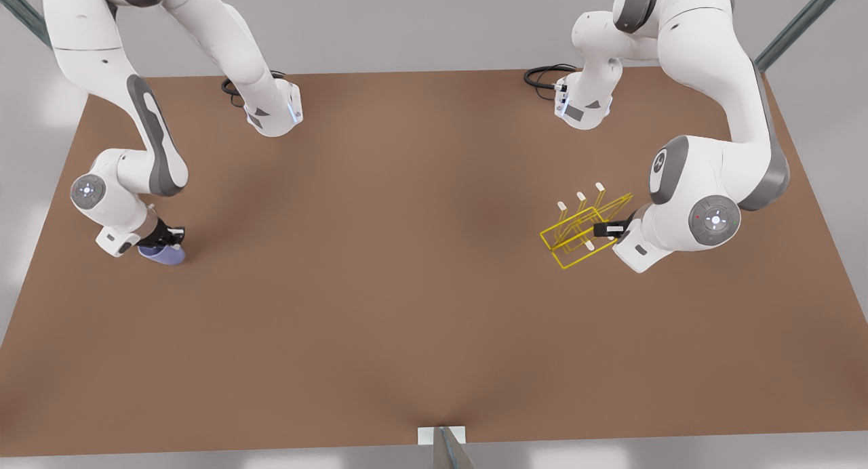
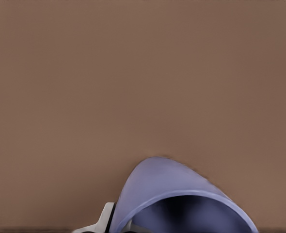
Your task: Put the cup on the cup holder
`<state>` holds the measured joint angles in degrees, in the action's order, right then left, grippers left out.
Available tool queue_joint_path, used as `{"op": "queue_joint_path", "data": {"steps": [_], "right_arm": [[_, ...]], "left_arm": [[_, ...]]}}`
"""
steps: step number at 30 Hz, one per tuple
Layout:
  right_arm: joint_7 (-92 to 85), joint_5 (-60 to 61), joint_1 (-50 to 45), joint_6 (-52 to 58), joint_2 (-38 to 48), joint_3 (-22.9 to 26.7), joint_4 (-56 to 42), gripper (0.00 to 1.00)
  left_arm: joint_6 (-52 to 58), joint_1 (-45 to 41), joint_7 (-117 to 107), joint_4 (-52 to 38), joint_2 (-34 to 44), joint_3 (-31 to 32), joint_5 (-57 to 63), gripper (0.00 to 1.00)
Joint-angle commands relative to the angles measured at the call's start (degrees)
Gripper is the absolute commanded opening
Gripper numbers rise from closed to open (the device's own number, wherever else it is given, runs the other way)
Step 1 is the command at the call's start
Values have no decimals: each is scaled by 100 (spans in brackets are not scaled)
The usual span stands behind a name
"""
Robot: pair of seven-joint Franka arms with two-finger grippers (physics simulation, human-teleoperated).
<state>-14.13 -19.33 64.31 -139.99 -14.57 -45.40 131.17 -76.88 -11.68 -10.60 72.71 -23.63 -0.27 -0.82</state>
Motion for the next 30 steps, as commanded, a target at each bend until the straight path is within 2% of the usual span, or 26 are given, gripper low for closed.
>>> {"op": "queue_joint_path", "data": {"steps": [1,4,8,12,18,22,28,30], "right_arm": [[235,341,29,446,24,-233,-48,21],[806,834,47,613,-108,-892,-241,21],[1298,931,241,534,-889,-1692,-558,21],[1421,931,249,368,-1742,-1999,-804,21],[1360,1036,513,-670,-3087,-2544,-848,21],[1333,1045,442,-776,-3957,-2896,-927,21],[1202,1010,442,-1145,-5504,-3028,-927,21],[1281,1045,338,-1233,-5767,-3247,-918,21]], "left_arm": [[-3,-1,-82,-2,7,0,3,100],[6,-9,-82,-2,7,0,3,100],[6,-9,-82,-2,7,0,3,100],[6,-1,-73,-2,7,0,3,100],[6,-9,-82,-2,7,0,3,100],[6,-9,-82,-2,7,0,3,100],[6,-9,-73,-2,7,0,12,100],[6,-9,-82,-2,7,0,12,100]]}}
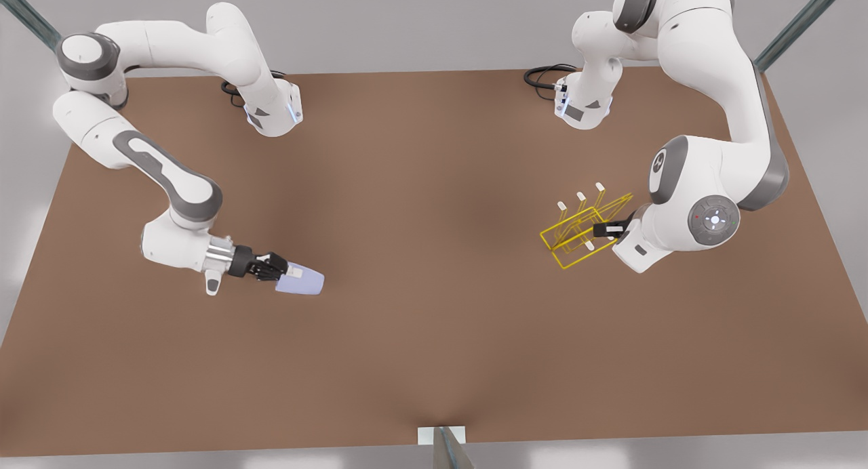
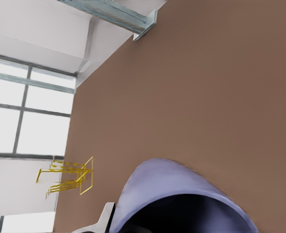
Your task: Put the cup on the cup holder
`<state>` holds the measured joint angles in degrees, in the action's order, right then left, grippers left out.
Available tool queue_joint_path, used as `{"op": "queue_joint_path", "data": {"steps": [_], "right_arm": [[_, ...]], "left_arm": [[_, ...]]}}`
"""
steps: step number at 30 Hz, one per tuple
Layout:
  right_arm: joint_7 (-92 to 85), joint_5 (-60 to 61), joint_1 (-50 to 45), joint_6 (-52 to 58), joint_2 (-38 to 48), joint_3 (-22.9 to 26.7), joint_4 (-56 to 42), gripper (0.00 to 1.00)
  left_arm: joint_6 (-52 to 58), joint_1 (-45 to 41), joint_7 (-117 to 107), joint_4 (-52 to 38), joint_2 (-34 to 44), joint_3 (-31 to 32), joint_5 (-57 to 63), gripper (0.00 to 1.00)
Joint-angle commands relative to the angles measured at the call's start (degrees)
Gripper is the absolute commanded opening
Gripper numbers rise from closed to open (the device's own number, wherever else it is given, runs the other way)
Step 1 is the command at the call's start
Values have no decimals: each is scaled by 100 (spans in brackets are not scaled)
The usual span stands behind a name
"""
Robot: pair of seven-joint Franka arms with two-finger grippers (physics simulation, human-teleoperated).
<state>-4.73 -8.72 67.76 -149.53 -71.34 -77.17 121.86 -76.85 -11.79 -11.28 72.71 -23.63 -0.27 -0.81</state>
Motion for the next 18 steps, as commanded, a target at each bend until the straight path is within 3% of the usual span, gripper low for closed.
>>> {"op": "queue_joint_path", "data": {"steps": [1,12,18], "right_arm": [[568,2,-306,-436,-231,-79,-109,21],[1739,72,-2425,-761,-1452,-175,-1155,21],[1941,72,-4218,-1078,-2358,-738,-2816,21]], "left_arm": [[3,-7,-85,-2,7,0,1,100],[3,-16,-103,6,7,0,10,100],[3,-33,-112,6,7,0,10,100]]}}
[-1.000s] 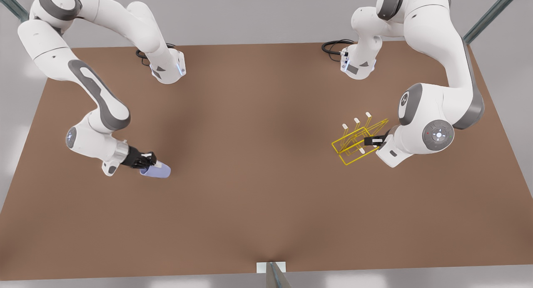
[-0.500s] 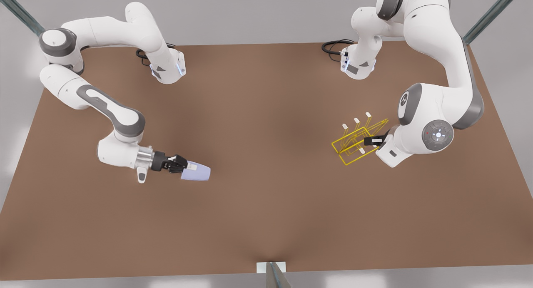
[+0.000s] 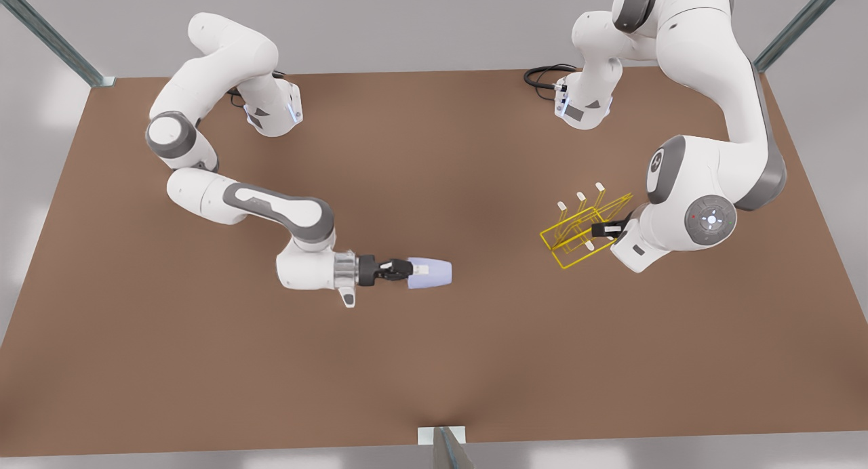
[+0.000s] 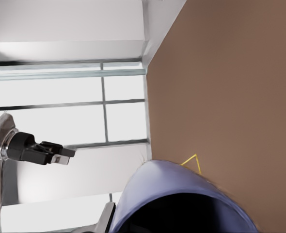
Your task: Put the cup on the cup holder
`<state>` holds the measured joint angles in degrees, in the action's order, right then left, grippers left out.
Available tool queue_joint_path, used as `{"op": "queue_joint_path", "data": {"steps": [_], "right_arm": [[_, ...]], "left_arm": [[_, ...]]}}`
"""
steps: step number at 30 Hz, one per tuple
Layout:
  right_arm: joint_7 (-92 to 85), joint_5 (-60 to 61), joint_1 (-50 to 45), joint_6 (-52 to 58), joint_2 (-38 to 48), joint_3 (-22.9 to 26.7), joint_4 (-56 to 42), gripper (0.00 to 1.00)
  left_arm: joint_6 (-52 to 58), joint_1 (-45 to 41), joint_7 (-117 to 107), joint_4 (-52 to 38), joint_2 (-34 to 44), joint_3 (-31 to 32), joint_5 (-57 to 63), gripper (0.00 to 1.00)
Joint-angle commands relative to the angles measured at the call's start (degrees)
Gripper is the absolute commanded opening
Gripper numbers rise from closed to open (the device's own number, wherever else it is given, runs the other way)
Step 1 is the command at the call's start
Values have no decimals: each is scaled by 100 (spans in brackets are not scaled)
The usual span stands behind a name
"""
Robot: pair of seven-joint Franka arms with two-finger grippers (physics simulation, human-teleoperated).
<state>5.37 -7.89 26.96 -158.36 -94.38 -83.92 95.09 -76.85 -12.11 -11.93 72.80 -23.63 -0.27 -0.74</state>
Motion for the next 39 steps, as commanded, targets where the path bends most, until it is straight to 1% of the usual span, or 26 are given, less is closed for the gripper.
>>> {"op": "queue_joint_path", "data": {"steps": [1,7,10,12,16,18,20,28,29,30,34,39], "right_arm": [[922,-20,-384,-327,-142,-142,-350,21],[940,-20,-1307,-389,-371,-186,-1088,21],[826,-29,-1395,-406,-494,-177,-1097,21],[527,-46,-1395,-424,-661,-72,-1115,21],[500,-90,-1404,-424,-661,78,-1159,21],[483,-117,-1474,-441,-661,201,-1335,21],[483,-117,-1501,-696,-661,262,-1361,21],[131,-108,-1747,-661,-661,517,-1546,21],[35,-108,-1738,-661,-661,526,-1546,34],[26,-99,-1729,-644,-661,526,-1537,100],[0,-90,-1615,-626,-644,526,-1458,100],[0,-117,-1474,-626,-591,728,-1405,100]], "left_arm": [[3,-2,-46,-2,7,0,4,100],[3,7,-81,-2,7,-8,4,100],[3,-2,-257,-2,-1,0,-5,100],[3,-10,-257,-2,-1,0,-5,100],[3,-10,-257,-2,-1,0,-5,100],[3,-2,-257,-2,7,0,4,100],[3,-10,-257,-2,-1,0,-5,100],[3,-19,-301,-2,-1,0,4,100],[3,-10,-301,-2,-1,0,4,100],[3,-10,-301,-2,-1,0,4,100],[3,-19,-301,-2,-1,0,4,100],[-5,-19,-310,-2,-1,0,-5,100]]}}
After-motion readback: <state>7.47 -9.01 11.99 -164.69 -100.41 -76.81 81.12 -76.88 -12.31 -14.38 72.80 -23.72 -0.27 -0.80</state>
